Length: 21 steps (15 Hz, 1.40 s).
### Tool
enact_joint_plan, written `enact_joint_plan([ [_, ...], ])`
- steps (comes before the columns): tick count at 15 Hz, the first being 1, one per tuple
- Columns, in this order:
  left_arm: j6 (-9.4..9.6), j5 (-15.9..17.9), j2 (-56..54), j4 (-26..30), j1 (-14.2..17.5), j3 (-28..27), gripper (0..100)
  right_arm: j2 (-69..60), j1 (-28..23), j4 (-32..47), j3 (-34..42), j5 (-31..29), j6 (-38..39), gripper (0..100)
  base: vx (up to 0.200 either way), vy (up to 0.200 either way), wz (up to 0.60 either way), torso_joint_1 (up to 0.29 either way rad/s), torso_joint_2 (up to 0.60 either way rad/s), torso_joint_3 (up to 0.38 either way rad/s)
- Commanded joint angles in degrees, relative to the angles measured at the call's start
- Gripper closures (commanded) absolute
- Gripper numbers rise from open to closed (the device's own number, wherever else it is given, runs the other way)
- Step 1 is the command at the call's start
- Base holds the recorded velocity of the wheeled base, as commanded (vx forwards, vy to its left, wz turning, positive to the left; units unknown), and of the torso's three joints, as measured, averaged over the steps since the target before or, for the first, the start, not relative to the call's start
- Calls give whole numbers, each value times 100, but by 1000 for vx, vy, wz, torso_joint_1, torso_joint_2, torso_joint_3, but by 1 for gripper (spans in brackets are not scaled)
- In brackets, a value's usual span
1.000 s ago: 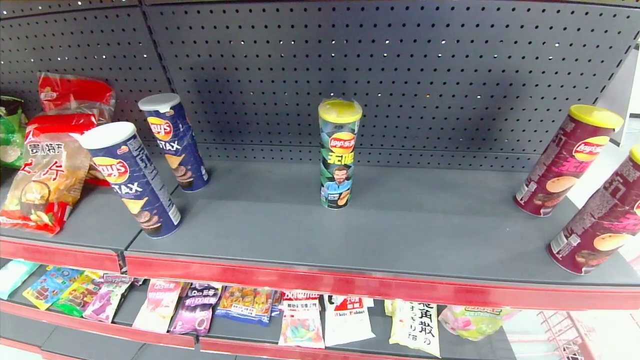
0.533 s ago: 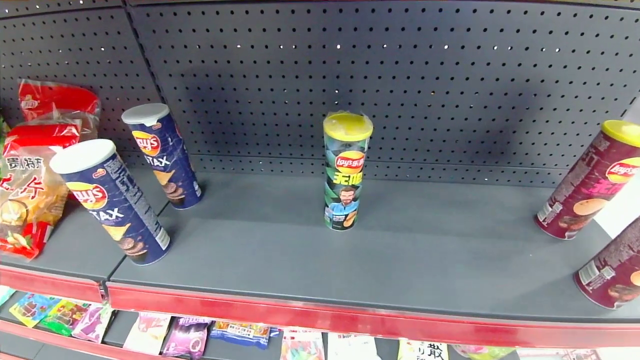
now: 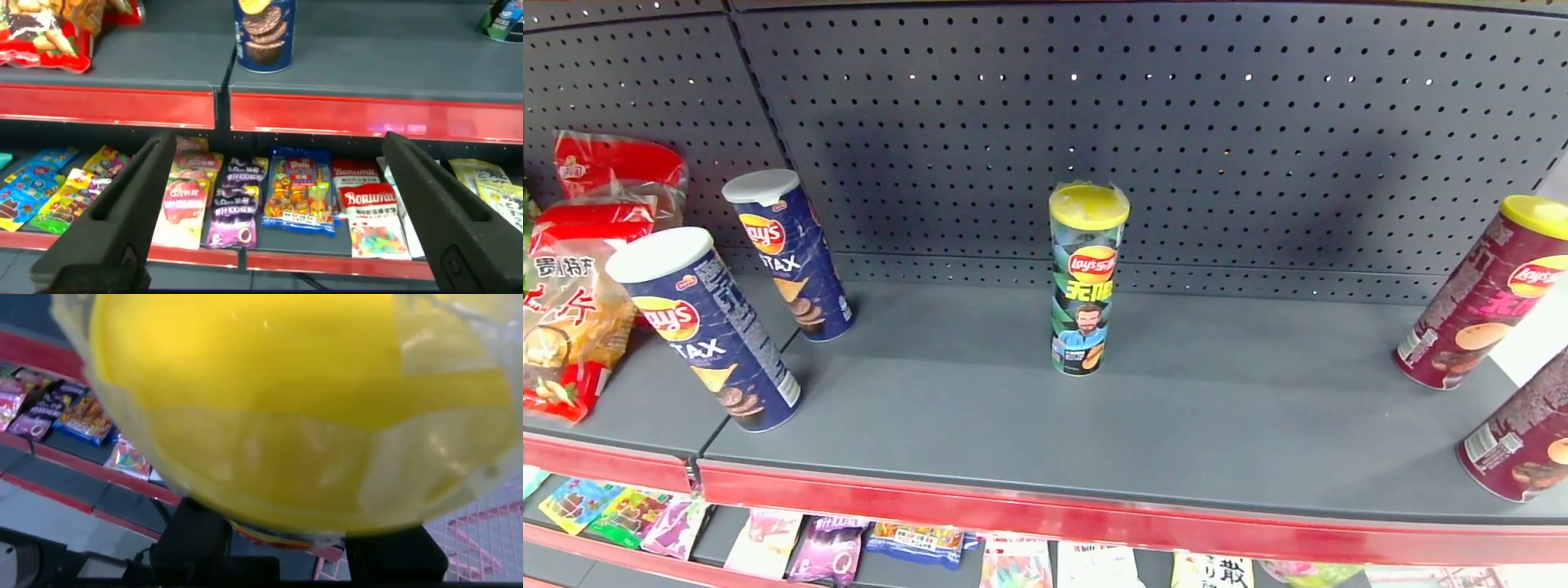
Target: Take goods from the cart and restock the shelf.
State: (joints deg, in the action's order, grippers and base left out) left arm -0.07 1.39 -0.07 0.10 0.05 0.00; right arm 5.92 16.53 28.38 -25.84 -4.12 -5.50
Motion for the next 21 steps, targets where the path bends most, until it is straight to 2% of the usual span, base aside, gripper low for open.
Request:
enact_joint_plan([
  [1,-1,2,7,-1,4,0,0,-30,175,54,36,-10,-30,100,0,0,0,0,0,0],
  [6,-1,2,7,-1,4,0,0,67,175,54,106,-212,-30,100,0,0,-120,2,0,0],
  [7,-1,2,7,-1,4,0,0,76,175,54,106,-203,-39,100,0,0,-600,2,2,2],
  [14,7,2,7,-1,4,0,0,453,289,-140,-35,-115,-74,100,0,0,0,0,0,0],
  [16,7,10,16,-1,4,0,0,1341,711,-1353,-52,52,-30,100,0,0,0,0,0,0],
  [18,7,10,192,8,-58,0,0,2027,861,-2267,0,386,31,100,0,0,0,0,0,0],
  [20,174,239,253,-1,-93,0,0,2290,861,-2381,-26,728,198,100,0,0,0,0,0,0],
  [21,324,336,280,17,-102,-9,0,2475,878,-2399,-35,1221,304,100,0,0,0,0,0,0],
])
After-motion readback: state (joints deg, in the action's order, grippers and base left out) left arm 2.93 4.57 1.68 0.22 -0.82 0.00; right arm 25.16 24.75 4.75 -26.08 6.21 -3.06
